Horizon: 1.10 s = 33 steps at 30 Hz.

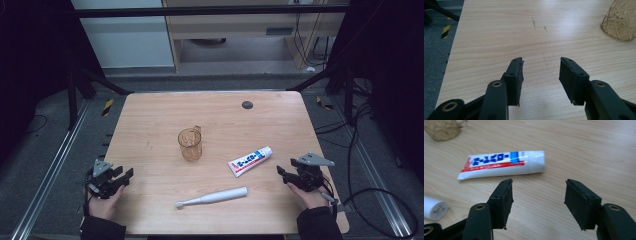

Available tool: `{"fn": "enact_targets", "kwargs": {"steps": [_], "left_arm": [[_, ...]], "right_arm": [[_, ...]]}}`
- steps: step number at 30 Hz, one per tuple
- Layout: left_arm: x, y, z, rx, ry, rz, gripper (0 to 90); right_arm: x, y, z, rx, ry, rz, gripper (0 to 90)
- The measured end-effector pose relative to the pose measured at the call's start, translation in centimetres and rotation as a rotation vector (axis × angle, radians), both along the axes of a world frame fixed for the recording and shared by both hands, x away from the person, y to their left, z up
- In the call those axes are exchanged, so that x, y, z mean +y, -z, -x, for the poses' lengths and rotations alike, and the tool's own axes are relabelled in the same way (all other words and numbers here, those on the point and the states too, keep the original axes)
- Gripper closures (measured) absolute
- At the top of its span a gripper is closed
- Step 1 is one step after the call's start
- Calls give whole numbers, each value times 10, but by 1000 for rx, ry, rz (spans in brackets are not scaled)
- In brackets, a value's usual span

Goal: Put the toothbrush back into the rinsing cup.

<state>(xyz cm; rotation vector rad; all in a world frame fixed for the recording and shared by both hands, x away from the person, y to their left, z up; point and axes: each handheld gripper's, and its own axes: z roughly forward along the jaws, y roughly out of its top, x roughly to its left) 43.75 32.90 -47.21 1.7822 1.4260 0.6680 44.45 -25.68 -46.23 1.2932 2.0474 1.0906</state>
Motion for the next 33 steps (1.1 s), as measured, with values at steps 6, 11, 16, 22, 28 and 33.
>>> {"fn": "enact_targets", "kwargs": {"steps": [6, 11, 16, 22, 28, 33], "left_arm": [[-2, 2, 0, 19, 15, -12, 516], [-4, 3, 0, 28, 28, -28, 539], [-9, 3, -1, 38, 37, -45, 582], [-9, 3, -1, 43, 38, -56, 611], [-11, 3, -2, 46, 39, -57, 623], [-11, 4, -2, 48, 44, -65, 625]], "right_arm": [[19, -7, 4, 10, -102, -11, 434], [37, -12, 8, 5, -164, -9, 490], [57, -13, 10, 20, -228, -18, 574], [81, -6, 8, 55, -298, -8, 678], [96, 1, 5, 79, -316, 7, 776], [103, 10, 1, 121, -329, 34, 833]]}}
